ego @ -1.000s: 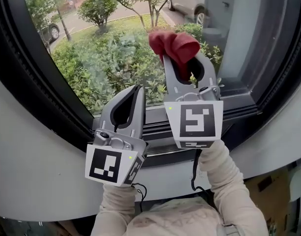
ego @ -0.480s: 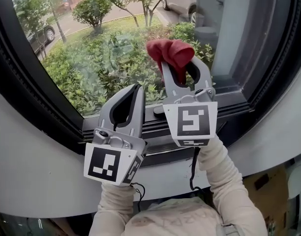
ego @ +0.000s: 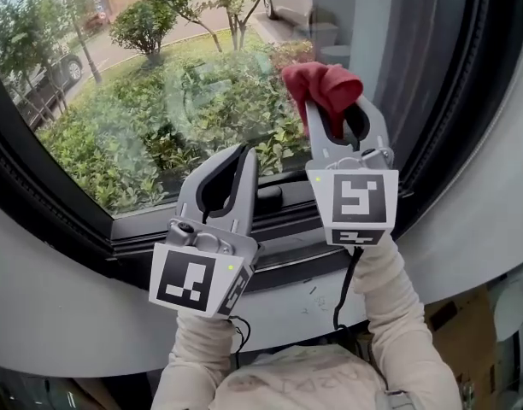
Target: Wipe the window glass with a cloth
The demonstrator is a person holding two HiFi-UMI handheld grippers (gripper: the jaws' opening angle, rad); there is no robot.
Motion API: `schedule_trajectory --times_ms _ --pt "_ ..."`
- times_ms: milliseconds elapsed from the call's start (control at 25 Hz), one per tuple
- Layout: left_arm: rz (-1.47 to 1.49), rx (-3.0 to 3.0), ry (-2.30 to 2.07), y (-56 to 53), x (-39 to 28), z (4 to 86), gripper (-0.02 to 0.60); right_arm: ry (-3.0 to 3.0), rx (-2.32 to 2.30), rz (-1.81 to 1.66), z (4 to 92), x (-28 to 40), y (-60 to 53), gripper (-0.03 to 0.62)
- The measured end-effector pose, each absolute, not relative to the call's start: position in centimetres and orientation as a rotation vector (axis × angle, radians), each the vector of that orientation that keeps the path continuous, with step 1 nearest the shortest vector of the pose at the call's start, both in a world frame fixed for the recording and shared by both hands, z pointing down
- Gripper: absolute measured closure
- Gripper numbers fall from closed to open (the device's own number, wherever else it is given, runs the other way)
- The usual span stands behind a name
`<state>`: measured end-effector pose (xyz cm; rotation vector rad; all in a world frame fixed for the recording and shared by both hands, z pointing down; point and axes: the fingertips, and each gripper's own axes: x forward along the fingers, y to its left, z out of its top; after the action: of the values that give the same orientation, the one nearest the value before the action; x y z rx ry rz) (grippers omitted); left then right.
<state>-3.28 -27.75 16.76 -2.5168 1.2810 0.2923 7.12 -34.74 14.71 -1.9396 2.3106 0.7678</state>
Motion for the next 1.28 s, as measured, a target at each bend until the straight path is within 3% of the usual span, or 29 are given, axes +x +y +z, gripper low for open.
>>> schedule_trajectory --times_ms 480,1040,1280 --pt "0.285 -2.540 1.244 -28.8 3.0 17.4 0.581 2.207 -2.055 0.730 14.8 17.3 -35.8 0.465" --pt "0.249 -2.532 1.266 -28.9 2.6 17.8 0.581 2.183 -2.104 0.624 19.8 18.2 -36.3 0.470" --pt "0.247 -2.521 1.281 -28.3 0.0 18.2 0.581 2.188 -2.104 0.565 20.2 15.0 -35.8 0.474"
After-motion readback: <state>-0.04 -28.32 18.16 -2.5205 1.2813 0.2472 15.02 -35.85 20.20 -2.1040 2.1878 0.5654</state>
